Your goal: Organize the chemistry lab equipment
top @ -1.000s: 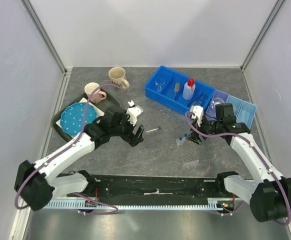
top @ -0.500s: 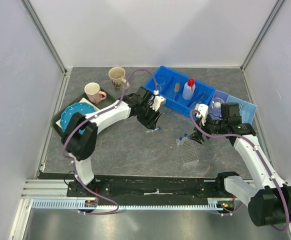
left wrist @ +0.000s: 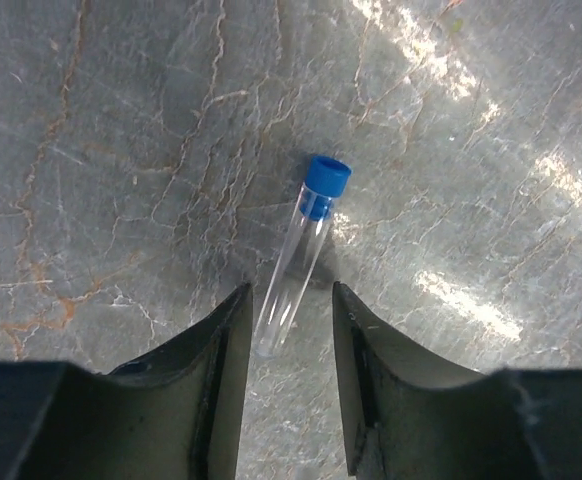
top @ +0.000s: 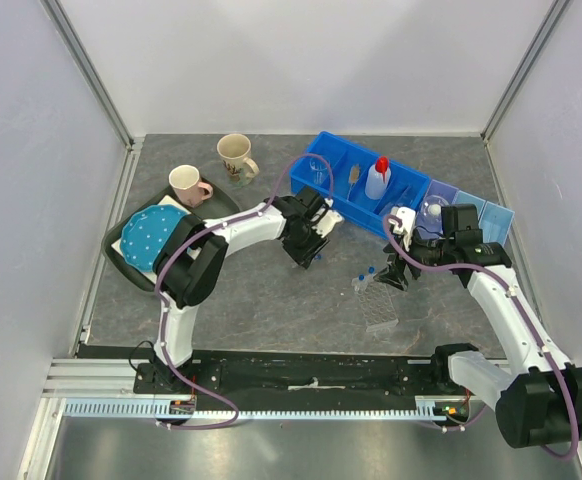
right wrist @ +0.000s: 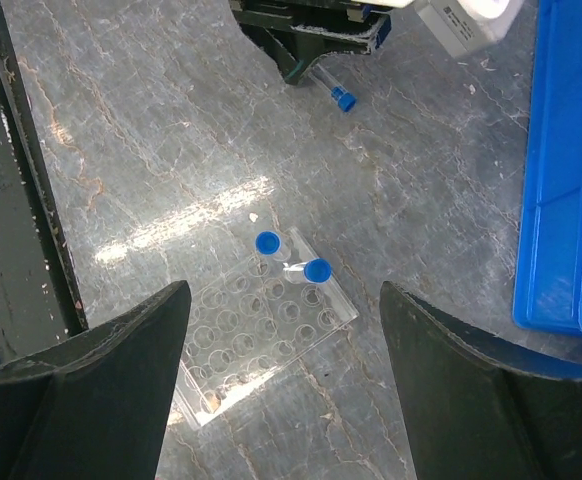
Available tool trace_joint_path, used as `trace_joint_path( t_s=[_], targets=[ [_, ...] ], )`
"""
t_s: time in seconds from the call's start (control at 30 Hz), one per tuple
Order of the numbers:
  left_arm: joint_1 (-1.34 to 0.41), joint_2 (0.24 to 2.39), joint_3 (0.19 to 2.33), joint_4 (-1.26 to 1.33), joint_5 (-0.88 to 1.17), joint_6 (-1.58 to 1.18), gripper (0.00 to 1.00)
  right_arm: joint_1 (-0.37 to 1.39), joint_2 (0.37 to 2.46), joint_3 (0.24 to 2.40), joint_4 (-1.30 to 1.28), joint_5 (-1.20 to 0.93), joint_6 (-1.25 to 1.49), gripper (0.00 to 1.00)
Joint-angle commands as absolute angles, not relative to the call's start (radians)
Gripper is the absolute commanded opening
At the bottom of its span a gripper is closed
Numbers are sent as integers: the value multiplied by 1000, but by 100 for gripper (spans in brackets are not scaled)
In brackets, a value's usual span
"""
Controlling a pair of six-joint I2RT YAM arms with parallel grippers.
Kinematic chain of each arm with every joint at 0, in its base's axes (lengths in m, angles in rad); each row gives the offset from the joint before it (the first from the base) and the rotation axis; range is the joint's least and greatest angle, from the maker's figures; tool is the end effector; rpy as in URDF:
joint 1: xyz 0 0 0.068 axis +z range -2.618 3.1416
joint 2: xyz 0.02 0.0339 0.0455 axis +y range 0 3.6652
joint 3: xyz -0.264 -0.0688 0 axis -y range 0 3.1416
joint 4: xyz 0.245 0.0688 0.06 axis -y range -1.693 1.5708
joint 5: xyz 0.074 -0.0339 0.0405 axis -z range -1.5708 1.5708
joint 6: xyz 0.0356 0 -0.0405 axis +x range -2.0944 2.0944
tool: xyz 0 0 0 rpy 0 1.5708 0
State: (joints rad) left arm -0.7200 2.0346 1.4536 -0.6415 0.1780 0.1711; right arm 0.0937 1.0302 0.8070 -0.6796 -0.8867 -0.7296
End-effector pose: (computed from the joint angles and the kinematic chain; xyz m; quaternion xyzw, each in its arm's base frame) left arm 0.3064 -0.2771 0.1628 0.4367 0.8786 -0.1310 0.1424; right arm 0.1927 0.0458 0.2684 -0.4703 0.7258 0.2924 0.4080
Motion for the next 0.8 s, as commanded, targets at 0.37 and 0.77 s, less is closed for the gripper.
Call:
trace_joint_path(
  t_s=[0.37,0.77],
  targets=[
    [-779,2028,1456,-621,5,155,6,91,1060,850,-696,-933,-762,84],
    [-839,1527,1053,-251,251,-96,2,91,1058,854,-756,-1152,-823,84]
  ],
)
